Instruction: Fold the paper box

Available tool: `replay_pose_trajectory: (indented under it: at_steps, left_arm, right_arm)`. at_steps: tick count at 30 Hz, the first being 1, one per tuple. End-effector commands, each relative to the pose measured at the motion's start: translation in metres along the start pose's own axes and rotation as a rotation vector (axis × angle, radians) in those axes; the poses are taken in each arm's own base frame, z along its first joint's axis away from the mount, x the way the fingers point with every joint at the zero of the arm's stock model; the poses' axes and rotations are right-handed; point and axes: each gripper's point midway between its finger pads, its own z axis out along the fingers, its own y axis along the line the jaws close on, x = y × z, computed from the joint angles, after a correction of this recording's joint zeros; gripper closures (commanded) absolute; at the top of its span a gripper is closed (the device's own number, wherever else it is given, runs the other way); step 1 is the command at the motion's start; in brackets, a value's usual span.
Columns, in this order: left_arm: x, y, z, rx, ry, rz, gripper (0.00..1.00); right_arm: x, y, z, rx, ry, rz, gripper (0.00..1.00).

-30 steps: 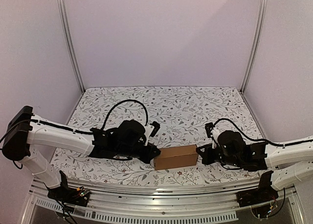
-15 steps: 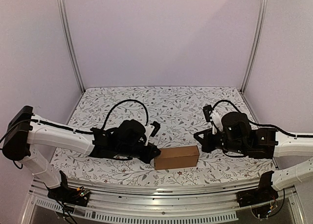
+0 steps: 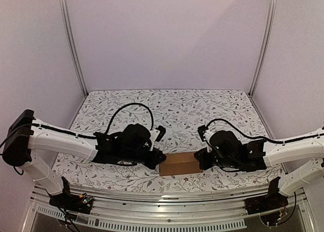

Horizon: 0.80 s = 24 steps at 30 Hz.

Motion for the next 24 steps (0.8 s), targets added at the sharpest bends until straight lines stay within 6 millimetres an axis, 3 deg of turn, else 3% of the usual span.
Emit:
replay_pose_trajectory:
  at_steps: [1,7,10,12,14,17,18,19,22,24]
  left_arm:
    - [0.034,0.025,0.004,-0.081,0.127,0.011,0.99]
    - [0.02,0.02,-0.005,-0.08,0.094,0.032,0.96]
    - [0.008,0.017,-0.012,-0.083,0.066,0.054,0.9]
    - [0.0,0.016,-0.019,-0.095,0.045,0.072,0.83]
    - [-0.011,0.015,-0.027,-0.11,0.017,0.09,0.75]
    - [-0.029,0.013,-0.043,-0.123,-0.028,0.118,0.6]
    - [-0.035,0.012,-0.048,-0.127,-0.042,0.126,0.55]
    - [-0.04,0.011,-0.054,-0.134,-0.052,0.132,0.5]
    - [-0.056,0.013,-0.07,-0.164,-0.085,0.14,0.33]
    - [-0.067,0.015,-0.08,-0.183,-0.1,0.143,0.06]
  right_arm:
    - [-0.002,0.002,-0.012,0.016,0.009,-0.029,1.0]
    - [-0.045,0.019,-0.033,-0.012,-0.077,-0.076,0.98]
    - [-0.057,0.017,-0.039,0.028,-0.096,-0.104,0.8]
    - [-0.064,0.013,-0.043,0.064,-0.103,-0.128,0.61]
    - [-0.07,0.011,-0.049,0.084,-0.108,-0.153,0.53]
    - [-0.082,0.008,-0.057,0.116,-0.122,-0.179,0.33]
    - [-0.085,0.006,-0.06,0.126,-0.128,-0.188,0.12]
    - [-0.089,0.005,-0.063,0.135,-0.135,-0.193,0.03]
    - [-0.101,-0.004,-0.073,0.187,-0.165,-0.203,0.01]
    - [-0.108,-0.012,-0.08,0.236,-0.184,-0.206,0.01]
